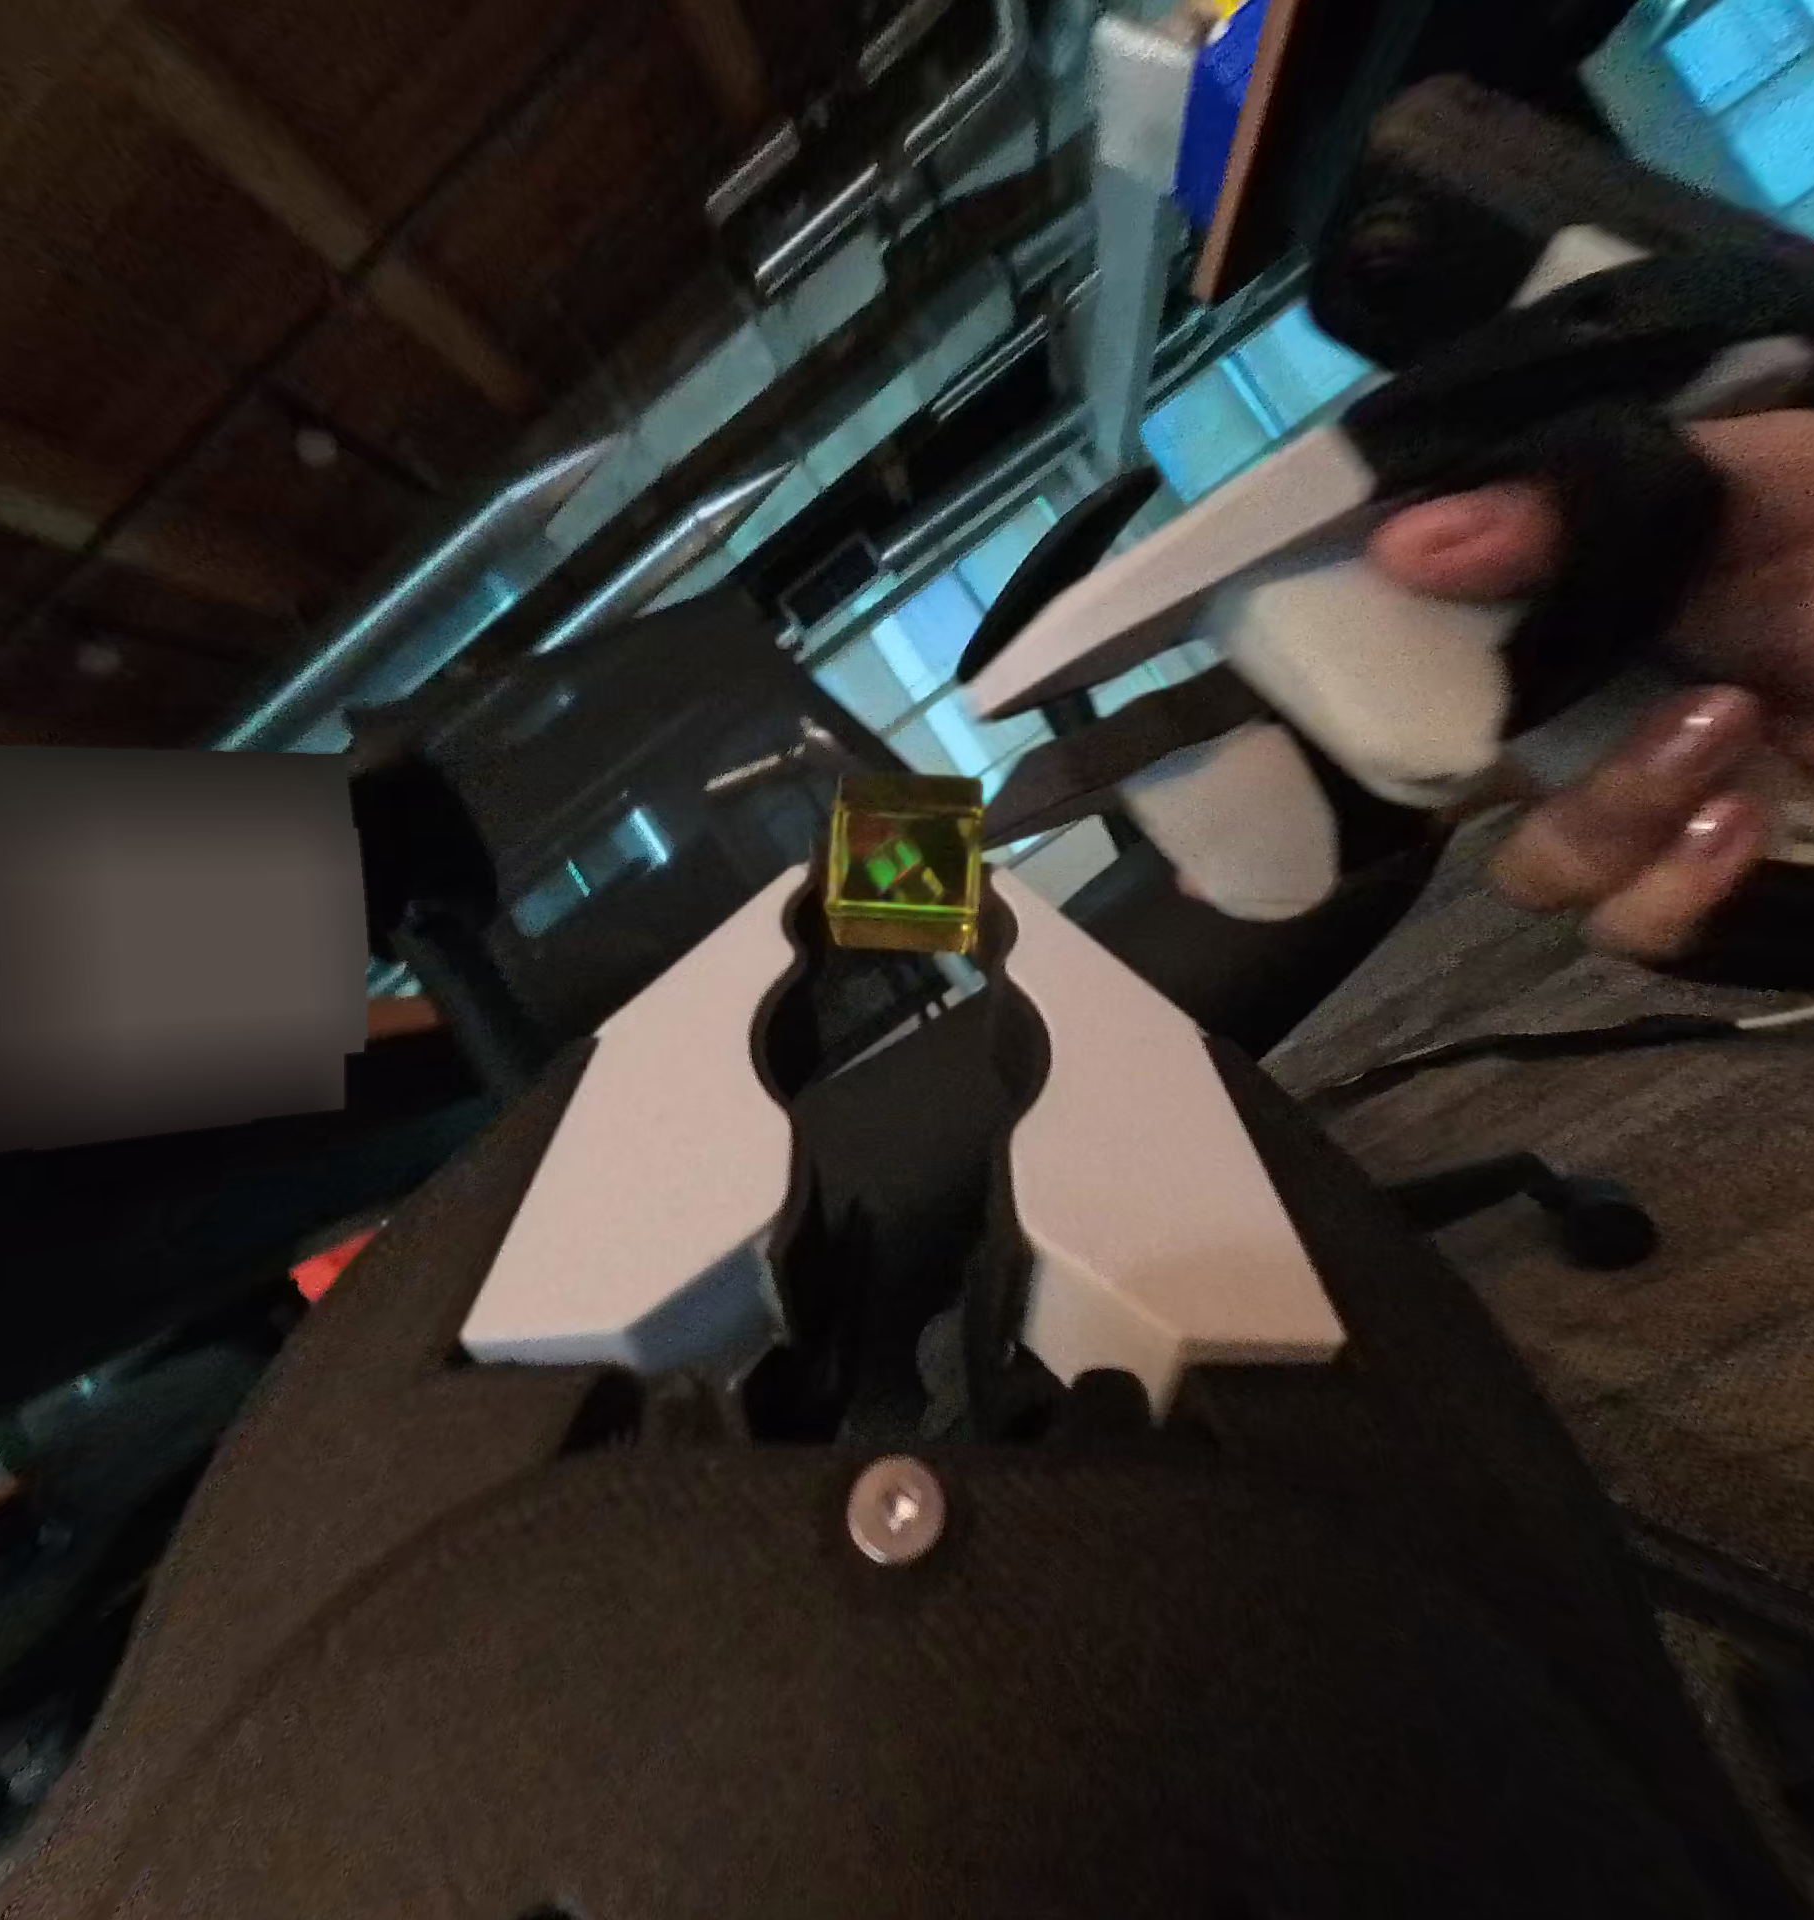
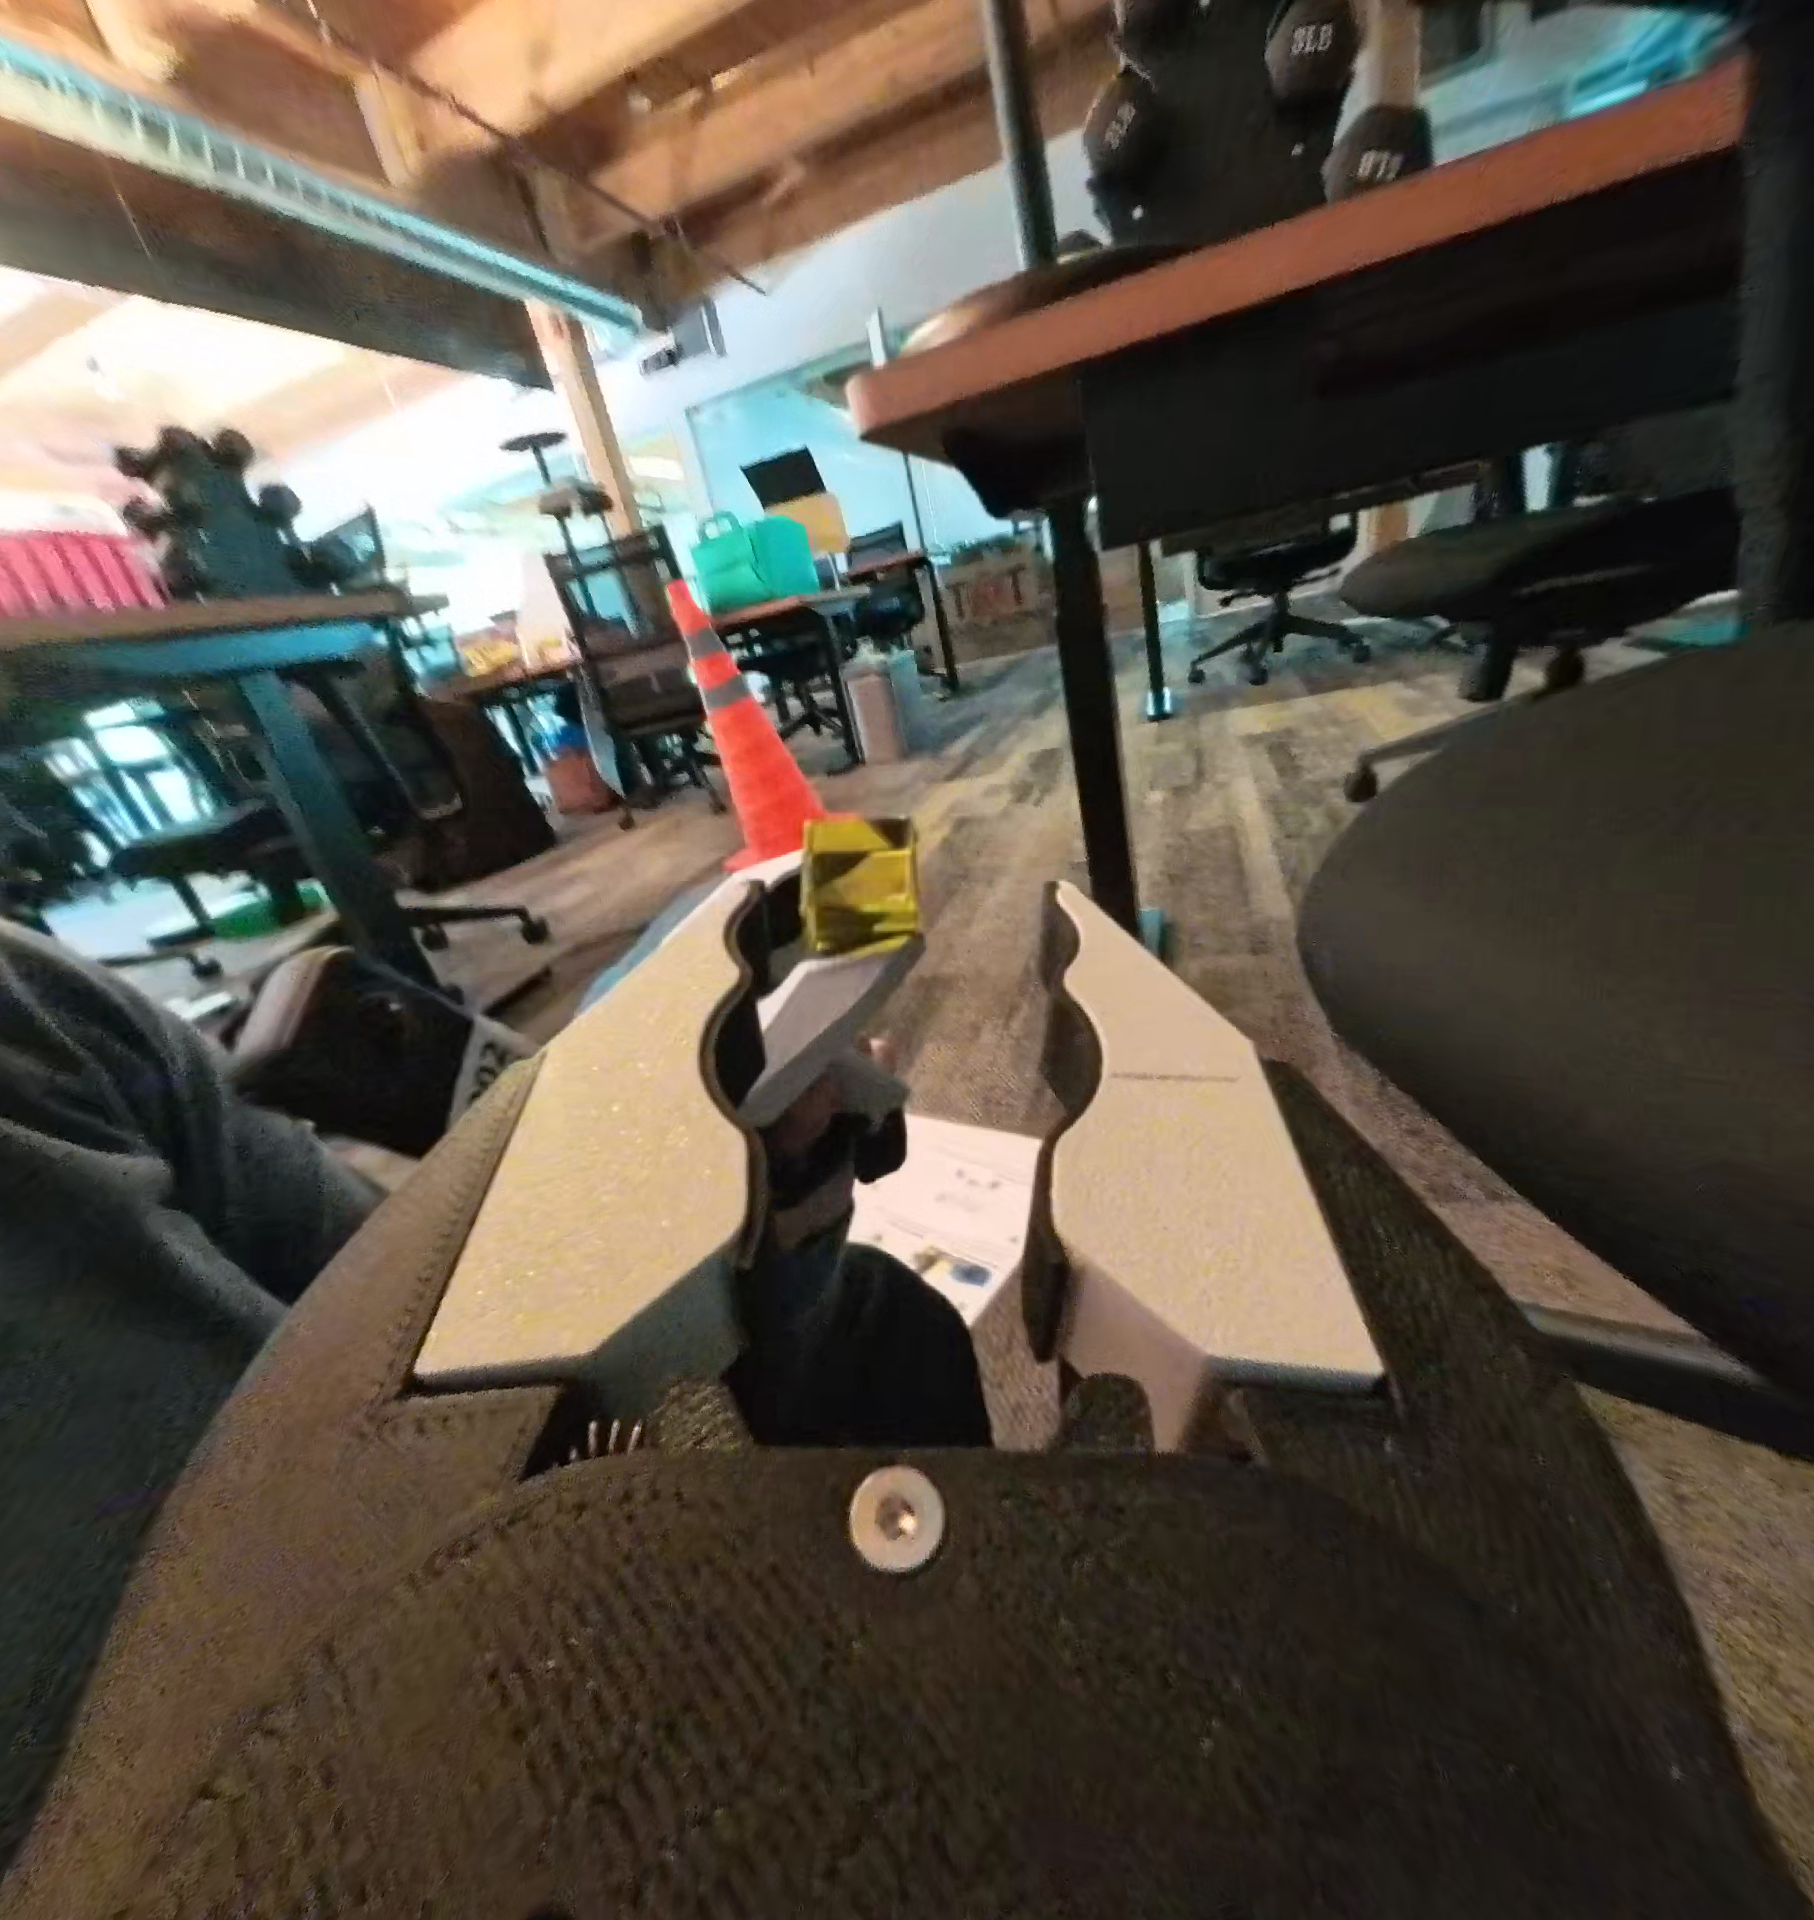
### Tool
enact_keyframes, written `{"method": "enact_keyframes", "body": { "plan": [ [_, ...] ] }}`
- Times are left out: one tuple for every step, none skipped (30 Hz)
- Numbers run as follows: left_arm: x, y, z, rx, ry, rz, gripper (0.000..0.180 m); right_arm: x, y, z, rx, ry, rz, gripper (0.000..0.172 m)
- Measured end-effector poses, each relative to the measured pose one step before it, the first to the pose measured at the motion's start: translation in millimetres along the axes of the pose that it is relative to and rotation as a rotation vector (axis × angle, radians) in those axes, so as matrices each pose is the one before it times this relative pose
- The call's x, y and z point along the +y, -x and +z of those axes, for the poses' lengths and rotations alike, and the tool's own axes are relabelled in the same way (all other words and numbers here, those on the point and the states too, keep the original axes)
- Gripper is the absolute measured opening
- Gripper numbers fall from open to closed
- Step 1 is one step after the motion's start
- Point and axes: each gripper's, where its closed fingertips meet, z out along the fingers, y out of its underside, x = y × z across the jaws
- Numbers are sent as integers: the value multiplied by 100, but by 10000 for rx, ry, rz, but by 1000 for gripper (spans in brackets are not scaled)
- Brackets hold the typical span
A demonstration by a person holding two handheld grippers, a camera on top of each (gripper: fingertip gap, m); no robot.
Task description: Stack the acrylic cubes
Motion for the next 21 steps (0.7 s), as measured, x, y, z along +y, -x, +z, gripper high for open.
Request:
{"method": "enact_keyframes", "body": {
  "plan": [
    [-673,-990,236,176,-145,177,28,-169,507,-162,-40,191,-151,49],
    [-376,-770,280,144,-57,145,28,4,393,-215,-56,248,-98,45],
    [-208,-634,312,149,-32,63,28,188,241,-261,-26,306,-127,41],
    [-200,-365,278,66,-74,-36,28,233,116,-279,0,265,-145,35],
    [-219,-230,264,55,-109,-72,27,159,-4,-323,48,158,-134,30],
    [-112,-253,329,108,-74,-81,27,-25,-112,-356,87,28,-128,26],
    [-32,-240,483,88,-77,-183,27,-169,-302,-389,155,-13,-117,25],
    [20,-234,653,101,-95,-420,27,-258,-464,-393,186,3,-161,25],
    [77,-266,784,171,-86,-571,27,-379,-628,-377,177,32,-223,25],
    [61,-175,797,176,-140,-788,28,-591,-826,-364,183,16,-222,25],
    [151,45,731,161,-136,-1042,34,-941,-1185,-410,277,-57,-231,25],
    [442,289,659,165,-14,-980,44,-1248,-1635,-425,397,-89,-281,25],
    [785,888,524,-128,131,-812,54,-1370,-1987,-332,441,-21,-293,25],
    [991,1230,352,-291,192,-613,60,-1404,-2338,-111,474,63,-261,25],
    [1102,1265,132,-310,217,-465,62,-1333,-2615,201,477,153,-219,25],
    [1103,1094,-132,-225,175,-308,62,-1164,-2788,535,457,271,-110,25],
    [1017,1090,-366,-260,65,-136,63,-974,-2832,856,396,369,25,25],
    [903,1153,-557,-349,-31,-38,61,-922,-2724,1096,326,397,108,25],
    [735,1104,-598,-338,-79,-34,60,-847,-2490,1239,256,426,106,25],
    [497,969,-526,-253,-98,-63,59,-754,-2279,1317,250,472,80,25],
    [231,846,-363,-188,-81,-86,58,-633,-2068,1342,287,515,-5,25]
  ]
}}
